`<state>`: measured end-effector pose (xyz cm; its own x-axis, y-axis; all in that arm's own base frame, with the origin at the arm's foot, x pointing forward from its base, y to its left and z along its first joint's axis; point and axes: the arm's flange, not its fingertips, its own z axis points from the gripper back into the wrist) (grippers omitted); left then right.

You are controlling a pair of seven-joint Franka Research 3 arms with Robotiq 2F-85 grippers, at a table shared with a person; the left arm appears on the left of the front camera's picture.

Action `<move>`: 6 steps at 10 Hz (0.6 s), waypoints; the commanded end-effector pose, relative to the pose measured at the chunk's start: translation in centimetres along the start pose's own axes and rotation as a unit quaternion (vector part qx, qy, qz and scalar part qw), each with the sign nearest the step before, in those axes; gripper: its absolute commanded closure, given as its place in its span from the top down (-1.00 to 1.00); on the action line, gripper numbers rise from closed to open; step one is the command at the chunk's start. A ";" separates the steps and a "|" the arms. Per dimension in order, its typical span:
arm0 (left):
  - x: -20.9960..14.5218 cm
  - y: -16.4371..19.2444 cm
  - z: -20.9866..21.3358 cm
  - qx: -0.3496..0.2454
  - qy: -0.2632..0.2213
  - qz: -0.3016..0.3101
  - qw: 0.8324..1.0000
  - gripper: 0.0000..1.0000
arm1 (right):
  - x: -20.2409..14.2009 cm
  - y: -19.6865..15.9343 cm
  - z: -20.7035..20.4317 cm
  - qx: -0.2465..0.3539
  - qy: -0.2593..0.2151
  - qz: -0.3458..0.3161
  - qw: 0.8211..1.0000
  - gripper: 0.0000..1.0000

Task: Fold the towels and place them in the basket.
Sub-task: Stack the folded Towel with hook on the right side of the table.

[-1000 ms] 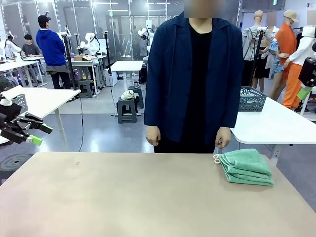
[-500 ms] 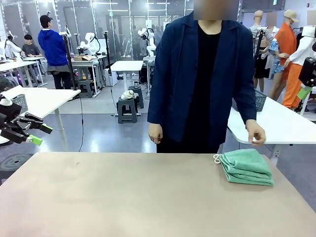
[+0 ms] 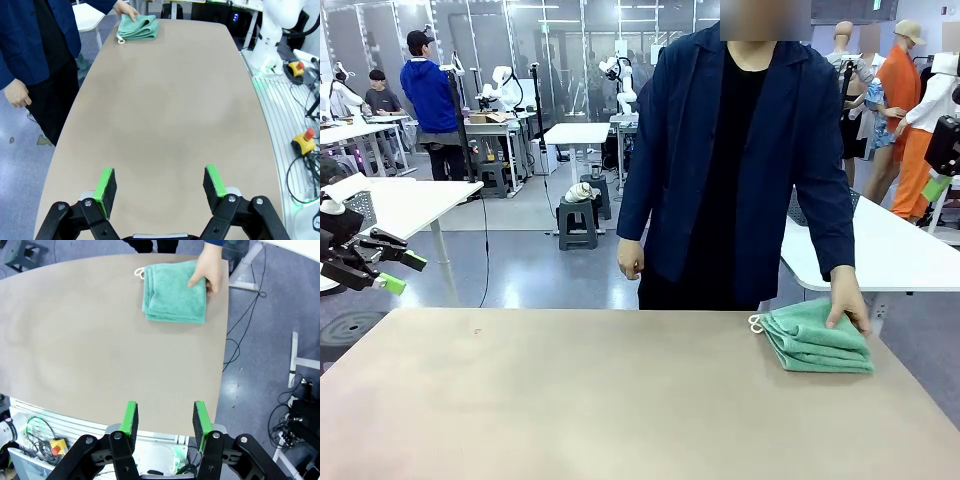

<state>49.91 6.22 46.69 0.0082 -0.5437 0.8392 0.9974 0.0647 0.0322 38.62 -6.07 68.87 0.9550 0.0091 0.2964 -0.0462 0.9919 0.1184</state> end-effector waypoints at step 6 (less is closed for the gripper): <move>0.2 -0.2 0.0 0.001 -0.002 -0.001 1.000 0.78 | 0.2 -0.1 0.0 -0.002 0.000 -0.003 1.000 0.13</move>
<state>49.91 6.22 46.69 0.0082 -0.5437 0.8392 0.9974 0.0647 0.0322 38.62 -6.07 68.87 0.9550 0.0091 0.2963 -0.0462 0.9919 0.1183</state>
